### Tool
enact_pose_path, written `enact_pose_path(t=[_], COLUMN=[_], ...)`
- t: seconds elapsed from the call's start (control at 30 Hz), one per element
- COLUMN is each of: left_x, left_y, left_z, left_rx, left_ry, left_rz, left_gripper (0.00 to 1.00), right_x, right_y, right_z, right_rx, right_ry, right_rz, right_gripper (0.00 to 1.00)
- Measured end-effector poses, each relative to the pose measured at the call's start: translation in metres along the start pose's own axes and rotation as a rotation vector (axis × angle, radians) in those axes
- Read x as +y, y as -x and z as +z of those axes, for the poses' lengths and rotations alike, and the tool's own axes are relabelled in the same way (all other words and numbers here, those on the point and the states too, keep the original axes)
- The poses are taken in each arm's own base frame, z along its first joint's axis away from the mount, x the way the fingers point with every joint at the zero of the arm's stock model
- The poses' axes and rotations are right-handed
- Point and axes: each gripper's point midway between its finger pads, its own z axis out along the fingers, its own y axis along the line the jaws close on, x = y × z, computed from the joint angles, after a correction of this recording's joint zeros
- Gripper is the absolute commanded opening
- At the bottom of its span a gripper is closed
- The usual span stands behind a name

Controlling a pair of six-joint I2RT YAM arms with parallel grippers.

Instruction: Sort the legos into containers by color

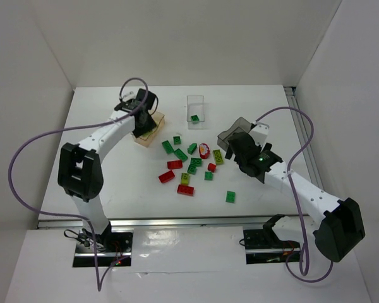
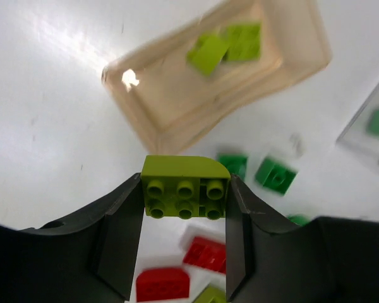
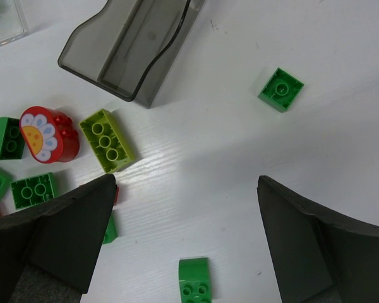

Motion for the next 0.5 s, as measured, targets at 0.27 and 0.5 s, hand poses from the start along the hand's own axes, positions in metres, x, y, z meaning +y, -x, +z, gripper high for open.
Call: enact_pose_path(t=[0.27, 0.5], left_x=[-0.036, -0.028], left_y=[0.07, 0.065], left_z=[0.046, 0.064], left_rx=[-0.084, -0.048], left_ry=[-0.003, 0.043], left_rz=[-0.004, 0.039], left_gripper=[0.5, 0.92], right_x=[-0.001, 0.0], right_y=[0.001, -0.004], right_z=[0.0, 0.006], right_rx=[-0.006, 0.012], right_ry=[-0.007, -0.023], right_rz=[0.0, -0.017], right_gripper=[1.0, 1.0])
